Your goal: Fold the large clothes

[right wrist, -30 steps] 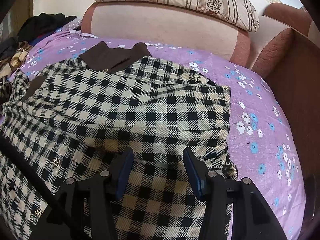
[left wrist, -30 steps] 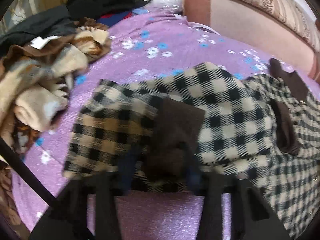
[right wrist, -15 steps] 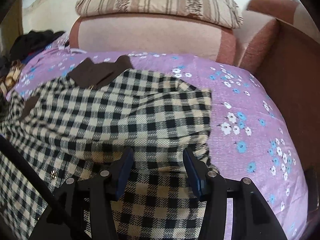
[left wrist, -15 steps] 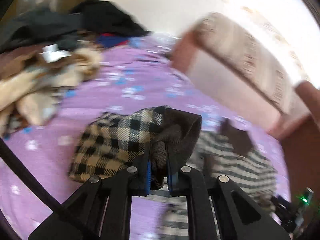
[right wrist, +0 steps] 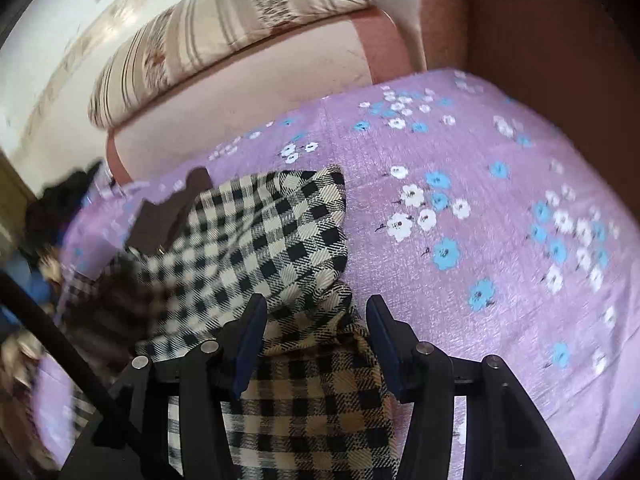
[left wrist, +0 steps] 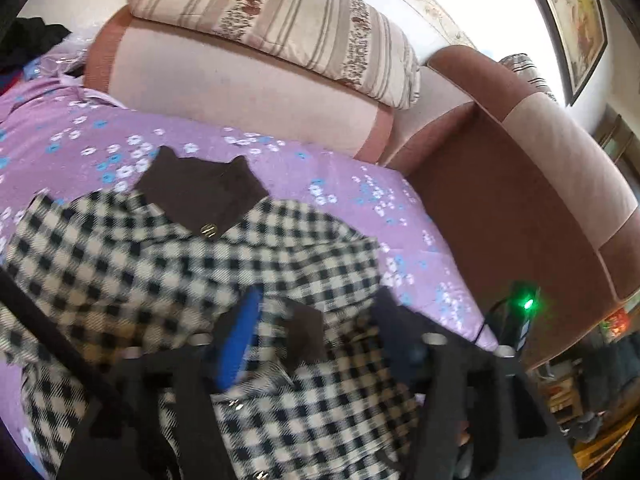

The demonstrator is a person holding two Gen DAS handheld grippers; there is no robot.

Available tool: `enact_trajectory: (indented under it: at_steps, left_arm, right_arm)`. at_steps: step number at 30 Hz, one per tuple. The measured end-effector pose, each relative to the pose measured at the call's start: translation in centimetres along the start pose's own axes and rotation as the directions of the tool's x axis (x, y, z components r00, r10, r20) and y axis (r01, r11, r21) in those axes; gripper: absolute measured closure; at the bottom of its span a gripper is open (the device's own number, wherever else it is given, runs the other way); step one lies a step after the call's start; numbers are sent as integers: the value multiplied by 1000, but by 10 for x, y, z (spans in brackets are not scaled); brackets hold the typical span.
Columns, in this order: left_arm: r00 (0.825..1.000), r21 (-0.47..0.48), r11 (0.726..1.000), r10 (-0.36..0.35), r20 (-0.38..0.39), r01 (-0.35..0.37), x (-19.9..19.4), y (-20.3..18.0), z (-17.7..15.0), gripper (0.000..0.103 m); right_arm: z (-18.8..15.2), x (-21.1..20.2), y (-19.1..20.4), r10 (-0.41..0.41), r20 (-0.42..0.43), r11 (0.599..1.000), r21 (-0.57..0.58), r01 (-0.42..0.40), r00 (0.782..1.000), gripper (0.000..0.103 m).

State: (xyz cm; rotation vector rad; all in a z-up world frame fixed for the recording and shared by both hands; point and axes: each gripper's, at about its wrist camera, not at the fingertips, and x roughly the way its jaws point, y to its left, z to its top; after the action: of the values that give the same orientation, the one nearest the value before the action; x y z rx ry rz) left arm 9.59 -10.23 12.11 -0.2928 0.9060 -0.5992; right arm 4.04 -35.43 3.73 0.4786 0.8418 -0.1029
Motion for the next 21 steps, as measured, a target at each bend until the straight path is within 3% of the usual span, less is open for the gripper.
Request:
enact_trajectory:
  at_steps: [3, 7, 10, 15, 18, 21]
  left_arm:
    - [997, 0, 998, 69, -16, -69, -14, 25, -14, 38]
    - [969, -63, 967, 246, -11, -246, -44, 75, -37, 38]
    - [960, -160, 948, 279, 0, -276, -64, 112, -52, 38]
    - [933, -216, 915, 358, 43, -341, -83, 149, -67, 38]
    - [927, -217, 910, 372, 56, -352, -86, 156, -71, 38]
    - [919, -205, 907, 388, 65, -369, -89, 161, -73, 38]
  right_arm:
    - [2, -4, -6, 72, 3, 997, 41, -73, 997, 47]
    - [0, 1, 4, 186, -27, 982, 39, -184, 982, 47]
    - [-6, 11, 26, 263, -85, 965, 6, -263, 961, 47]
    - [-9, 35, 58, 269, -124, 957, -77, -279, 955, 47]
    - [-8, 58, 60, 228, -144, 969, -67, -239, 963, 47]
    - [-9, 80, 64, 244, -199, 965, -47, -258, 949, 47]
